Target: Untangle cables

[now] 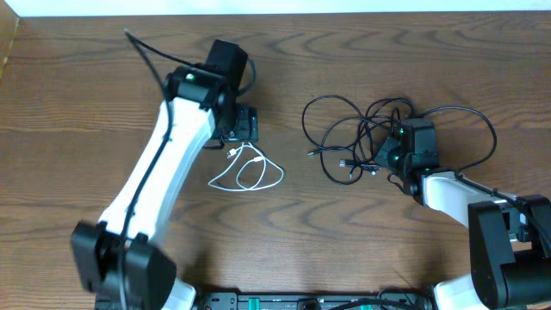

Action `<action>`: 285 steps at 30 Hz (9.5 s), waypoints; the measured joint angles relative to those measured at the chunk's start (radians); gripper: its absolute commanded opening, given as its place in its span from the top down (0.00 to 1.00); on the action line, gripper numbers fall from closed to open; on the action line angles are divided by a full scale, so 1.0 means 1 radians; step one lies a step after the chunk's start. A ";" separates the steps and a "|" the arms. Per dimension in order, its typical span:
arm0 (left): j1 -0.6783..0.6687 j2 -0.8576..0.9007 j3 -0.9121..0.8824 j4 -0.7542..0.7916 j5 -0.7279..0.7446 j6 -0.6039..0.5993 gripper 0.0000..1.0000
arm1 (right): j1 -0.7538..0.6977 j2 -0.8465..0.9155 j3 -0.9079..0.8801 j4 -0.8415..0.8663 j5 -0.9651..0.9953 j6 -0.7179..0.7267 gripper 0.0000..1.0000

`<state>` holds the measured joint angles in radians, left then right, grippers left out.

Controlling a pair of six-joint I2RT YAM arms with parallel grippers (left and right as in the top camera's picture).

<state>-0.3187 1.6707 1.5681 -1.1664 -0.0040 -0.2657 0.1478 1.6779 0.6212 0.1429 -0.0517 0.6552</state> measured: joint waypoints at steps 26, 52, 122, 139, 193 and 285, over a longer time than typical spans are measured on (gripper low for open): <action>-0.178 -0.033 -0.370 0.165 0.060 0.104 0.20 | -0.002 0.000 0.000 -0.002 0.000 0.001 0.95; -0.236 -0.032 -0.384 0.364 -0.031 -0.002 0.20 | -0.002 0.000 0.000 -0.003 0.000 0.007 0.94; -0.235 0.240 -0.384 0.463 -0.085 -0.089 0.93 | -0.002 0.000 0.000 -0.003 -0.084 0.015 0.99; -0.030 -0.113 -0.377 0.428 -0.085 -0.036 0.93 | 0.260 0.037 -0.035 0.189 -0.178 0.008 0.96; -0.014 -0.275 -0.372 0.903 0.363 -0.014 0.92 | -0.129 -0.108 -0.047 0.029 -0.817 -0.200 0.01; -0.123 0.016 -0.364 0.348 0.476 -0.009 0.92 | -0.129 -0.108 -0.047 -0.056 -0.452 -0.212 0.01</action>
<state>-0.4416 1.6863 1.2041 -0.8181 0.4717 -0.2749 0.0189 1.5700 0.5747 0.0868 -0.5034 0.4435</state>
